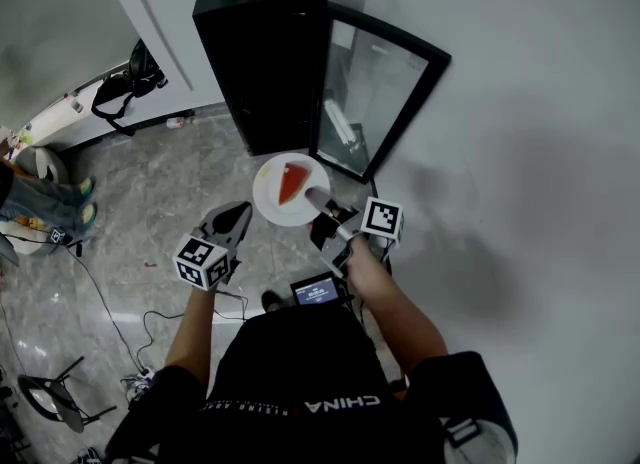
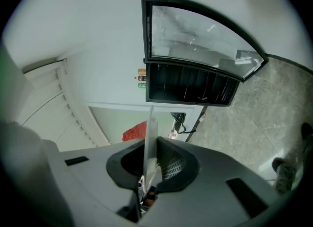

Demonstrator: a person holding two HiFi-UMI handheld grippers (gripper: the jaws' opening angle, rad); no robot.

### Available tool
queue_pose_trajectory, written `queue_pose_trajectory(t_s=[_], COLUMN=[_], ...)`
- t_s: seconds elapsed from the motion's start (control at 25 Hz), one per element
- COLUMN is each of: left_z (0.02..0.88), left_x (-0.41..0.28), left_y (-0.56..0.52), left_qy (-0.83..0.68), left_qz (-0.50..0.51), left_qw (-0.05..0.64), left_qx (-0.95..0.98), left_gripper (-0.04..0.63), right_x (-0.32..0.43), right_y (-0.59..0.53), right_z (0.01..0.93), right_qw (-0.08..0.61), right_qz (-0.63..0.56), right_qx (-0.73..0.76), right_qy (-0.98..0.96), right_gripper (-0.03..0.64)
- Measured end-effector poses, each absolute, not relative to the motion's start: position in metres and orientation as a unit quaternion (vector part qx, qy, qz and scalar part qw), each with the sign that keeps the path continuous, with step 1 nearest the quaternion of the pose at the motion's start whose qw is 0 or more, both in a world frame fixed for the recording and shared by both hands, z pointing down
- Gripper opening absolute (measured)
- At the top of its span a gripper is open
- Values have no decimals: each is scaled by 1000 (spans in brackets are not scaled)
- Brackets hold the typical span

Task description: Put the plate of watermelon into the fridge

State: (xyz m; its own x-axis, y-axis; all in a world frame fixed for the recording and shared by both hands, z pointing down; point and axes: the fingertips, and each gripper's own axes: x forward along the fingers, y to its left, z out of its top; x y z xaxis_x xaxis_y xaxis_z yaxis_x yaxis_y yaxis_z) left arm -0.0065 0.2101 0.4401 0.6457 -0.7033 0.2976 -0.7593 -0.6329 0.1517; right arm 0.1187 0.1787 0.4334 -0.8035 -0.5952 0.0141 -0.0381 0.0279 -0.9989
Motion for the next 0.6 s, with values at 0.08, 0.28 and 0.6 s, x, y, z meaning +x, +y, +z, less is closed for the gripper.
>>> queue_pose_trajectory(t_s=[0.08, 0.28, 0.6], left_z=[441, 441, 441], left_x=[-6, 0, 21], left_y=[210, 213, 208], left_qy=[-407, -403, -404], left_qz=[108, 113, 114], left_qw=[134, 133, 136], left_qx=[897, 899, 897], left_gripper=[6, 6, 6], right_x=[121, 126, 144], right_y=[178, 179, 172], right_z=[435, 434, 437], right_qw=[211, 211, 214], right_qz=[-658, -657, -661], right_qx=[-233, -235, -223], right_qy=[685, 684, 684], right_gripper=[31, 31, 31])
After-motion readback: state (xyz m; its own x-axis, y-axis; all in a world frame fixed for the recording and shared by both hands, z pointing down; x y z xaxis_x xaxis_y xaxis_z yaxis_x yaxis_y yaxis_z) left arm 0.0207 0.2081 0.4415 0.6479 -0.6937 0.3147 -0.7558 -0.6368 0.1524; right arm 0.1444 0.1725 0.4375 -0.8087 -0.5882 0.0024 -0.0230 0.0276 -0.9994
